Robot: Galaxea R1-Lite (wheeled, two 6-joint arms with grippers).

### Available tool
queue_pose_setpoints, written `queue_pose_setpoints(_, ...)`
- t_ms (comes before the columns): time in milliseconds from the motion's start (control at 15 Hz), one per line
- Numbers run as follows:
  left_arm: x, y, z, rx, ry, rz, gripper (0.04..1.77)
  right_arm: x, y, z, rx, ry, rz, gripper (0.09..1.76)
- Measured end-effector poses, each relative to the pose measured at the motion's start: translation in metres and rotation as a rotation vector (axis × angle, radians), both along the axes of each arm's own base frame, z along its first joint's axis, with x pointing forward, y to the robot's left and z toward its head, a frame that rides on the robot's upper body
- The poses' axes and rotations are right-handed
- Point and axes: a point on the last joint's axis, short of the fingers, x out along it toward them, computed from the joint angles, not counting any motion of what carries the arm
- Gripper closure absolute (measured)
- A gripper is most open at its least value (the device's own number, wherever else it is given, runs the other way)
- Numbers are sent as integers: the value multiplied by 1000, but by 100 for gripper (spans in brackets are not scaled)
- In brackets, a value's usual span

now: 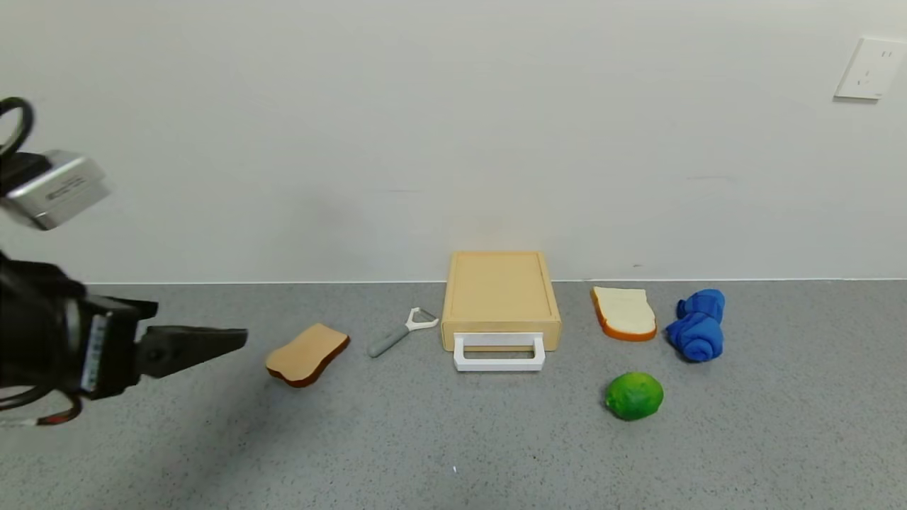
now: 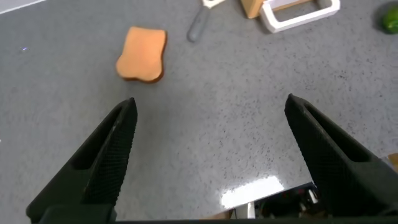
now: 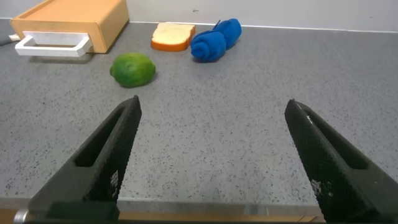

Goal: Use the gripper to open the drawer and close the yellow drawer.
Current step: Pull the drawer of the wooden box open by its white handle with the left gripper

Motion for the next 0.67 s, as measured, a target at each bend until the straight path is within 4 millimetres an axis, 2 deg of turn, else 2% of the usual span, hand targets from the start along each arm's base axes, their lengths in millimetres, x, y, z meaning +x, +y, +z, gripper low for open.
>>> queue_pose_setpoints(333,69,-50,-4,13,81,-132,9,0,0,0,0,0,1,15)
queue_pose_setpoints(667,121,-107,-23,-10,147,-207,9,0,0,0,0,0,1,15)
